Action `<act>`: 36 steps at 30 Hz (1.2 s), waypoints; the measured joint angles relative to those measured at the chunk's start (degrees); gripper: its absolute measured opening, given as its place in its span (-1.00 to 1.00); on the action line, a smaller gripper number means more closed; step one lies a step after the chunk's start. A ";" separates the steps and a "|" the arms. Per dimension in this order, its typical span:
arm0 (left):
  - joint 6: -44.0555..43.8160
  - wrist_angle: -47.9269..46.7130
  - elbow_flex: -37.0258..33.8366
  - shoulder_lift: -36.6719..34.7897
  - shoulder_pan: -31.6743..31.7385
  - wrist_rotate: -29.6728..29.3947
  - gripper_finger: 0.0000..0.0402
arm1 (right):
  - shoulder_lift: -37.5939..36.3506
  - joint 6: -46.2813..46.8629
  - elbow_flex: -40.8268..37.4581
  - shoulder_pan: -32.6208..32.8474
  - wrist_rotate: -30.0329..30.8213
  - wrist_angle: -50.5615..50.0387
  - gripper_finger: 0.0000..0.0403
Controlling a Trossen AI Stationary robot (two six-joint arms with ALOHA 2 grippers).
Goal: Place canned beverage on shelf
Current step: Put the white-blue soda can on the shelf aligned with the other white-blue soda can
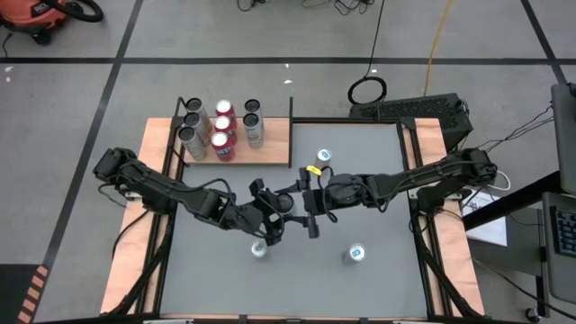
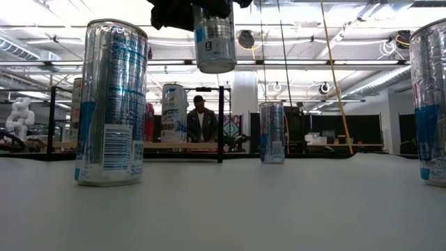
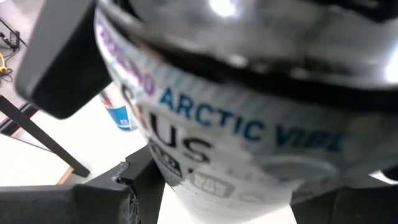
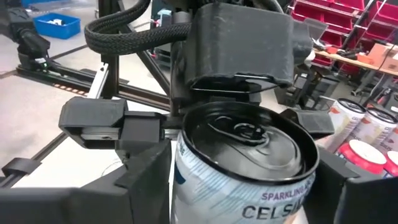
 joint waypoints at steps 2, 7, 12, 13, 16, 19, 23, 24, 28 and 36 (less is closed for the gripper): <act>0.03 0.27 0.02 0.00 0.02 0.01 0.28 | -0.22 -0.11 0.00 0.00 0.01 -0.24 0.25; 0.03 0.05 0.02 0.00 0.09 -0.02 0.28 | -0.24 1.01 0.00 0.00 -0.41 -0.74 0.07; -0.12 0.04 0.02 0.02 0.13 -0.09 0.28 | -0.31 1.58 0.02 -0.02 -1.05 -1.32 -0.04; -0.19 0.05 0.02 0.02 0.13 -0.12 0.28 | -0.31 1.58 0.02 -0.03 -1.12 -1.32 -0.04; -0.24 0.07 0.02 0.04 0.11 -0.72 0.28 | -0.31 1.47 0.02 -0.04 -1.31 -1.40 -0.02; -0.06 0.07 0.02 0.07 0.04 -1.50 0.34 | -0.34 1.00 0.02 -0.05 -1.46 -1.49 -0.01; 0.78 0.24 0.07 0.04 -0.74 -2.87 0.55 | -1.33 1.32 0.02 -0.74 -2.21 -3.04 -0.03; 1.10 0.43 0.15 0.02 -1.08 -3.46 0.60 | -1.69 1.42 0.02 -1.01 -2.40 -3.74 -0.03; 1.20 -0.13 0.17 -1.13 -2.88 -7.74 0.81 | -2.99 1.46 -0.17 -1.79 -2.79 -5.78 -0.03; 1.73 -5.73 0.22 -7.55 -9.94 -21.21 0.92 | -3.33 2.41 -0.52 -4.28 -2.31 -4.00 -0.03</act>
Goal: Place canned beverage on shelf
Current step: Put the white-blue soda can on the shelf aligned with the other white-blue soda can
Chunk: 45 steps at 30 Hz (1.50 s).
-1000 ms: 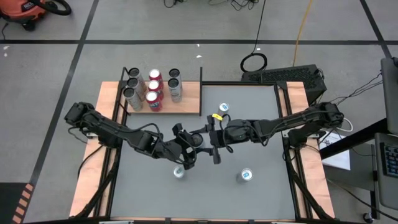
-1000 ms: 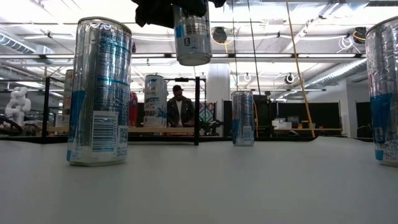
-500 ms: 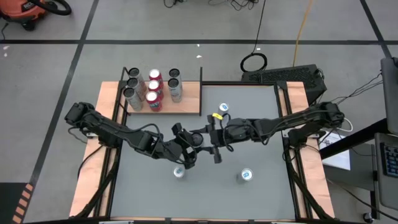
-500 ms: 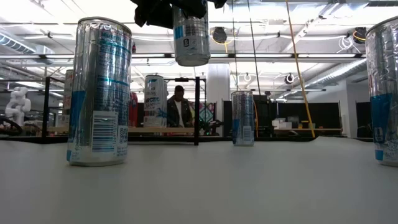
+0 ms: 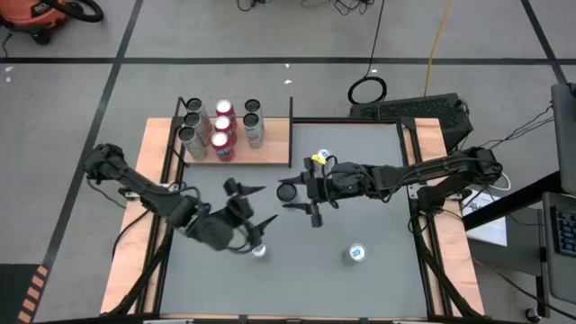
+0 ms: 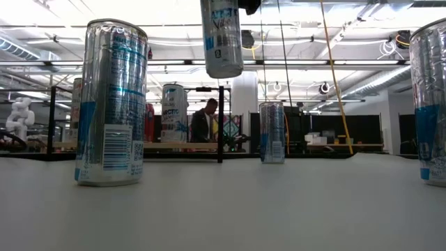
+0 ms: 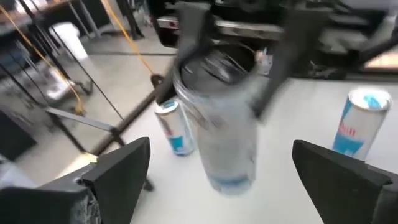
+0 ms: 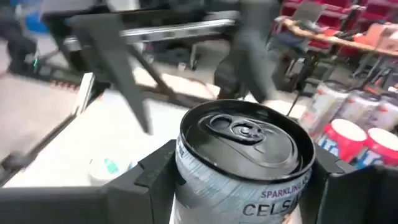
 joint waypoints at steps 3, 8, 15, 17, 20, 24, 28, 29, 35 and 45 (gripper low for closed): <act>2.16 -4.93 0.00 -2.48 -2.91 -3.45 0.88 | 0.00 1.20 -1.97 -1.72 -0.86 7.51 -0.03; 3.24 -11.98 0.00 -6.22 -4.60 -4.62 0.80 | 0.44 1.10 -3.95 -4.38 -0.86 16.88 -0.03; -4.33 -29.29 -0.04 -8.80 -4.79 -5.28 0.67 | 3.87 2.44 -0.27 -8.62 -0.92 20.28 -0.03; -6.77 -33.17 -0.04 -9.66 -4.90 -5.51 0.63 | 4.84 2.42 2.27 -9.71 -0.90 18.50 -0.03; -9.75 -37.07 -0.07 -11.47 -5.28 -5.67 0.55 | 6.99 1.89 6.45 -11.29 -0.96 16.44 -0.03; -11.38 -40.04 -0.07 -14.39 -5.70 -5.78 0.45 | 10.78 2.03 10.73 -14.04 -4.46 16.12 -0.03; -13.81 -41.28 -0.07 -17.11 -6.98 -5.90 0.36 | 15.29 3.83 11.71 -16.70 -5.48 21.06 -0.03; -14.83 -41.62 -0.07 -17.47 -7.51 -6.08 0.34 | 16.47 4.78 11.71 -17.36 -5.46 22.01 -0.03; -19.93 -44.44 -0.09 -17.69 -10.80 -10.05 0.29 | 22.00 8.37 11.65 -19.73 -5.36 25.89 -0.03; -20.15 -48.14 -0.17 -17.65 -11.52 -10.54 0.28 | 26.97 6.44 11.67 -21.87 -9.99 31.24 -0.03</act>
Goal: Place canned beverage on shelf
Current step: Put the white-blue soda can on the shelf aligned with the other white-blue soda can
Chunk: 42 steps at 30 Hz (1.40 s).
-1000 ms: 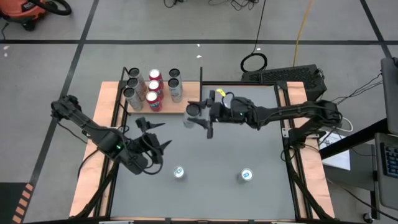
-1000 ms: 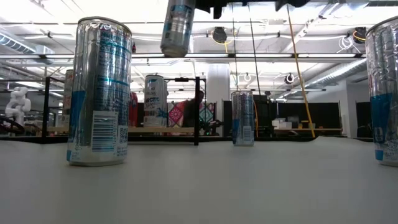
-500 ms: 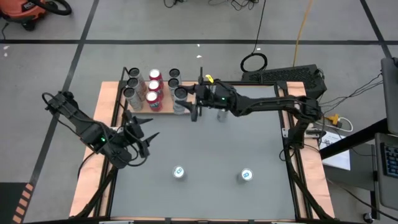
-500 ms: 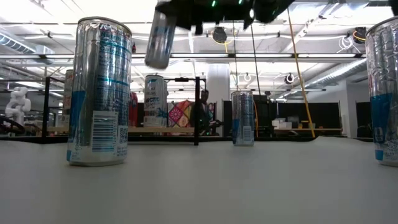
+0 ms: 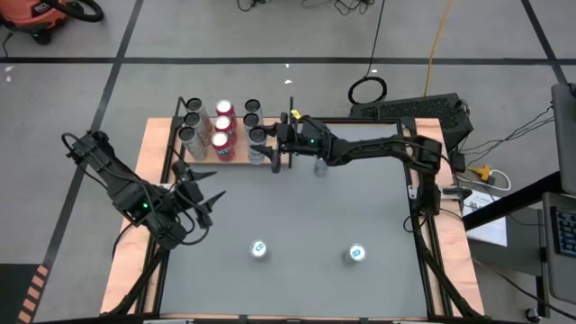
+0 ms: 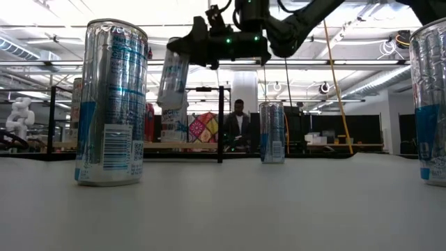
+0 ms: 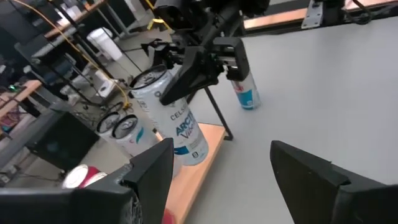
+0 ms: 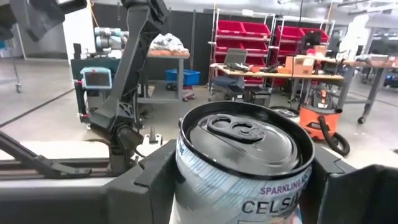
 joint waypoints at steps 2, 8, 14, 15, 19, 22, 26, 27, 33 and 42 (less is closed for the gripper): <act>0.20 0.17 0.00 0.02 0.12 1.59 0.28 | 0.61 0.05 0.02 -0.24 -0.05 0.40 -0.03; 5.36 6.26 0.00 0.07 0.17 8.18 0.28 | 3.39 -0.01 2.51 -0.82 -0.18 0.70 -0.03; 14.88 12.39 0.00 0.07 0.21 10.21 0.28 | 7.61 -3.56 12.55 -0.65 -3.01 -9.91 -0.03; 15.04 11.75 0.00 0.07 0.32 10.15 0.28 | 8.42 -3.47 13.41 -0.65 -3.89 -11.00 -0.03; 13.27 8.39 0.00 0.07 0.66 10.00 0.28 | 10.32 -2.99 13.92 -0.97 -4.52 -11.28 -0.03; 9.23 4.57 0.00 0.00 0.47 10.00 0.28 | 11.17 -2.75 14.08 -1.47 -4.50 -10.30 -0.03; 4.77 0.79 0.00 -0.04 0.11 9.56 0.28 | 11.56 -3.78 14.08 -1.61 -4.02 -11.14 -0.03; 4.47 0.65 0.00 -0.04 0.11 9.33 0.28 | 11.56 -4.18 14.08 -1.61 -3.99 -11.42 -0.03; 4.42 0.66 0.00 -0.04 0.11 9.17 0.28 | 11.55 -4.63 14.08 -1.94 -2.94 -12.05 -0.03; 4.35 0.70 0.00 -0.04 0.11 9.15 0.28 | 11.98 -4.83 14.08 -1.91 -2.83 -15.36 -0.03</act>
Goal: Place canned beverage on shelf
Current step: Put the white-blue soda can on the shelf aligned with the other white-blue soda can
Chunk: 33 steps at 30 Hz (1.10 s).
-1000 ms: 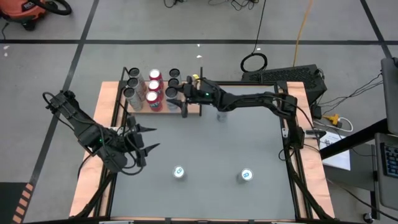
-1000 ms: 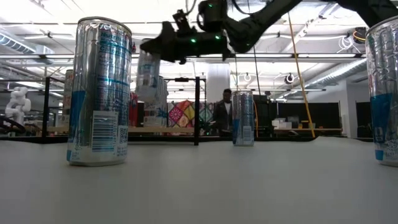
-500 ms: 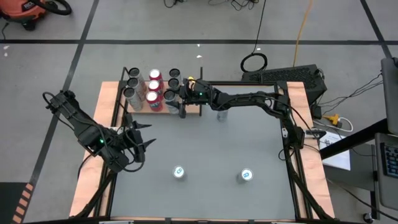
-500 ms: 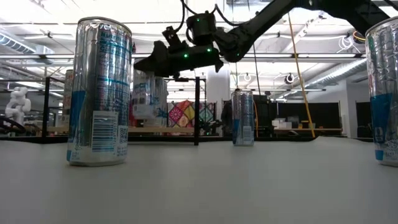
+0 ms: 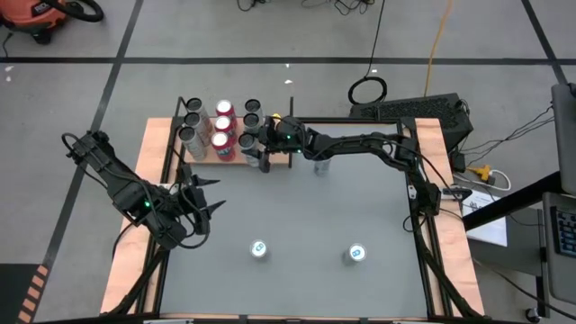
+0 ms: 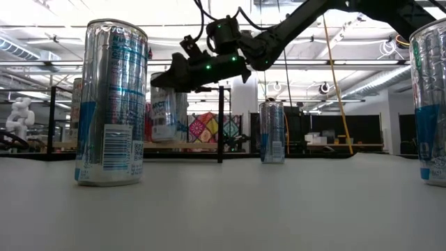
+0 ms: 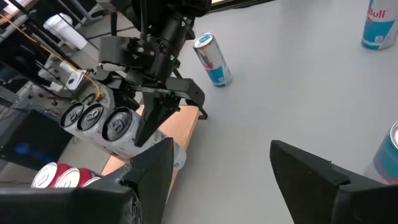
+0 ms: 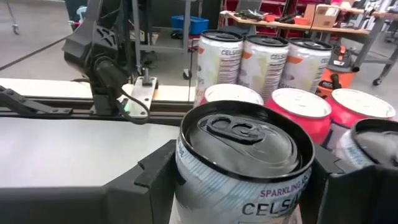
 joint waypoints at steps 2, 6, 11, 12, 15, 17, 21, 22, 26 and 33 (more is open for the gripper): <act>-0.01 0.01 0.00 0.00 0.00 0.02 0.28 | 0.00 -0.04 0.00 -0.04 -0.01 -0.14 -0.03; -1.07 0.00 0.00 0.00 0.00 0.02 0.28 | 0.00 -0.04 0.00 -0.55 0.08 -0.72 -0.03; -1.38 0.00 0.00 0.00 0.00 0.19 0.28 | -0.02 0.31 0.00 -1.01 -0.01 -1.02 -0.02; -1.38 0.00 0.00 0.00 0.00 0.19 0.28 | -0.02 0.39 0.00 -1.01 -0.01 -1.04 -0.02; -1.38 -0.02 0.00 0.00 0.00 0.25 0.28 | -0.02 0.45 0.00 -1.01 -0.01 -1.10 -0.02; -1.38 -0.02 0.00 0.00 0.00 0.37 0.28 | -0.02 0.53 0.00 -1.03 0.00 -1.14 -0.02; -1.38 -0.02 0.00 0.00 0.00 0.54 0.28 | -0.04 0.61 0.00 -1.09 0.89 -1.32 -0.02; -1.36 -0.02 0.00 0.00 0.00 0.54 0.28 | -0.04 0.61 0.00 -1.09 1.28 -1.45 -0.02; -1.36 -0.05 0.00 0.00 0.00 0.54 0.28 | -0.07 0.94 0.00 -1.35 1.37 -1.53 -0.02; -1.33 -0.15 0.00 0.00 0.00 0.54 0.28 | -0.07 1.75 0.00 -1.64 1.32 -1.61 0.00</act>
